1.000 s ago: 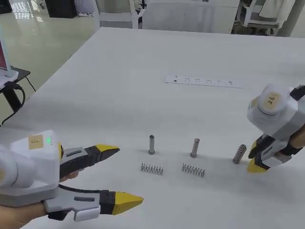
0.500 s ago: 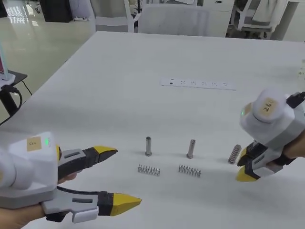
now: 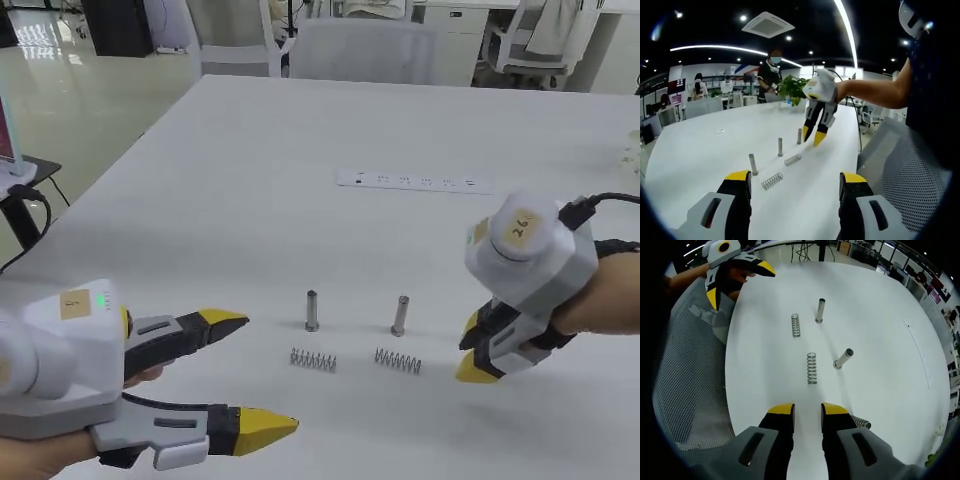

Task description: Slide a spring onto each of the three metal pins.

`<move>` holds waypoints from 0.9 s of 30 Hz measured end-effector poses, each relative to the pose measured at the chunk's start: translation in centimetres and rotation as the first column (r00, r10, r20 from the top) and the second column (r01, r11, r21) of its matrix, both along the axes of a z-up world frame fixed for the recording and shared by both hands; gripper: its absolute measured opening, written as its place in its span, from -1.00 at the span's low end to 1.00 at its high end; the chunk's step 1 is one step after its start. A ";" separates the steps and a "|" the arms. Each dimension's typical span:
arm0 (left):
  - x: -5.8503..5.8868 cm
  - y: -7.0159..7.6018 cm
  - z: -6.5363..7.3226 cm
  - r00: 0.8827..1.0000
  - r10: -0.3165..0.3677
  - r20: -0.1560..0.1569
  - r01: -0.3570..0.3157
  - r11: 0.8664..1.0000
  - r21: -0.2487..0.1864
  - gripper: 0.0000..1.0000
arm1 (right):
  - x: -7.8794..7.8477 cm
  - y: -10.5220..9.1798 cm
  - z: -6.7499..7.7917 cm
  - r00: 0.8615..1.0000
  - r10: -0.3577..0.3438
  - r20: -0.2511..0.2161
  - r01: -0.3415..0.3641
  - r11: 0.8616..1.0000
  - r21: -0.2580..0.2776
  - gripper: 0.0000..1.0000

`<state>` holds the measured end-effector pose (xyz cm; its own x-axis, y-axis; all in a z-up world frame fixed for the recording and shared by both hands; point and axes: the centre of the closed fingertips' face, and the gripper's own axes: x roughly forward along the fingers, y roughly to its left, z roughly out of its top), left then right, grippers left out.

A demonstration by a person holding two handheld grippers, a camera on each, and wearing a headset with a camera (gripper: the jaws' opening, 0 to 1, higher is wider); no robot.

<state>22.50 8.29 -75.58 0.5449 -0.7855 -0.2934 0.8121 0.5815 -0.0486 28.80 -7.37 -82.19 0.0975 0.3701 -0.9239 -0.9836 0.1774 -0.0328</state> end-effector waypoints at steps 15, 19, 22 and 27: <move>0.1 0.1 -0.1 1.000 0.006 -0.004 -0.006 1.000 -0.004 0.34 | 1.1 2.5 -1.7 0.999 0.035 -0.011 -0.035 0.999 0.004 -0.63; 0.1 0.1 -0.1 1.000 0.006 -0.006 -0.006 1.000 -0.005 0.34 | 1.3 2.8 -2.3 0.999 0.035 -0.019 -0.035 0.999 0.001 -0.64; 0.1 0.1 -0.1 1.000 0.008 -0.008 -0.008 1.000 -0.008 0.34 | 1.3 2.8 -2.7 0.999 0.038 -0.022 -0.038 0.999 -0.006 -0.65; 0.1 0.1 -0.2 1.000 0.008 -0.012 -0.008 1.000 -0.011 0.33 | 1.4 2.7 -3.2 0.999 0.046 -0.023 -0.046 0.999 -0.028 -0.66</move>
